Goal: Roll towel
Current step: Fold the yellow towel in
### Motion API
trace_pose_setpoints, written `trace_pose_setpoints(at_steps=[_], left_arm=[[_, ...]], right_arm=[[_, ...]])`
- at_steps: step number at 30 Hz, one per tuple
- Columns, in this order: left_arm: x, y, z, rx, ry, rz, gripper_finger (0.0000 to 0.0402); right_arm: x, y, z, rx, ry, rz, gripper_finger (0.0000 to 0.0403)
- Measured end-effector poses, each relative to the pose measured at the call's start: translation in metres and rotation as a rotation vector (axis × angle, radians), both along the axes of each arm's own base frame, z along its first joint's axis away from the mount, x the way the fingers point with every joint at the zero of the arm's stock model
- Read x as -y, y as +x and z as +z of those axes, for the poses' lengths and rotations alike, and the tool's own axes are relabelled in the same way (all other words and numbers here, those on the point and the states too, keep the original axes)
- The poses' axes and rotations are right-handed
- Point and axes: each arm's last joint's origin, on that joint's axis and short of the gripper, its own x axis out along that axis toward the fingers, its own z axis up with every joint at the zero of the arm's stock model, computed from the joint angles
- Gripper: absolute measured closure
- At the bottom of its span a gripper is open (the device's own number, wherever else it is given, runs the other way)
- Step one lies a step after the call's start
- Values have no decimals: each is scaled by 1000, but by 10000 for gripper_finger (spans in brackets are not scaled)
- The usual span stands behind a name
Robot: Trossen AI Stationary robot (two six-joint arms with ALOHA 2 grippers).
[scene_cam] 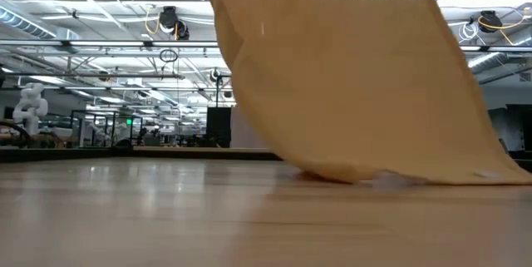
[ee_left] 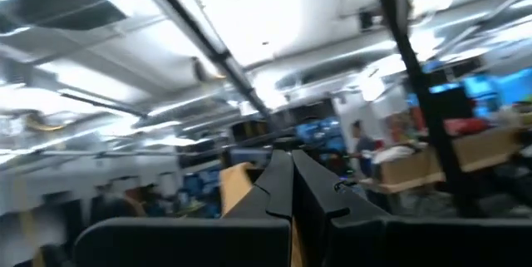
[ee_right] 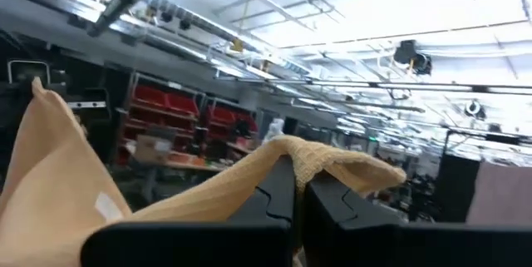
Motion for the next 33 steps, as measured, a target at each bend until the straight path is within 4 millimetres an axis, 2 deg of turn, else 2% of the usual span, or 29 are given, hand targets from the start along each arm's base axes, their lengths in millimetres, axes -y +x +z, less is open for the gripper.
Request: trace_pose_setpoints(at_steps=[7, 13, 16, 20, 23, 27, 30, 33], left_arm=[[16, 1, 30, 11, 37, -185, 401], [21, -3, 65, 96, 43, -207, 401], [18, -8, 83, 110, 35, -142, 402], [3, -21, 96, 0, -11, 140, 402], [-9, -27, 93, -108, -43, 299, 402], [-20, -24, 77, -282, -104, 350, 402], [-29, -11, 54, -440, -166, 381, 402], [-38, 12, 25, -578, -192, 398, 402]], right_arm=[[-2, 4, -4, -69, -51, 40, 403], [-5, 6, -3, -60, -112, 148, 403], [-4, 4, -2, -52, -128, 124, 403], [3, 9, -4, -116, -169, 6, 403], [12, 17, -12, -208, -171, -69, 403], [28, 28, -23, -324, -159, -150, 403], [45, 39, -34, -414, -120, -217, 403], [62, 49, -45, -497, -97, -279, 403]])
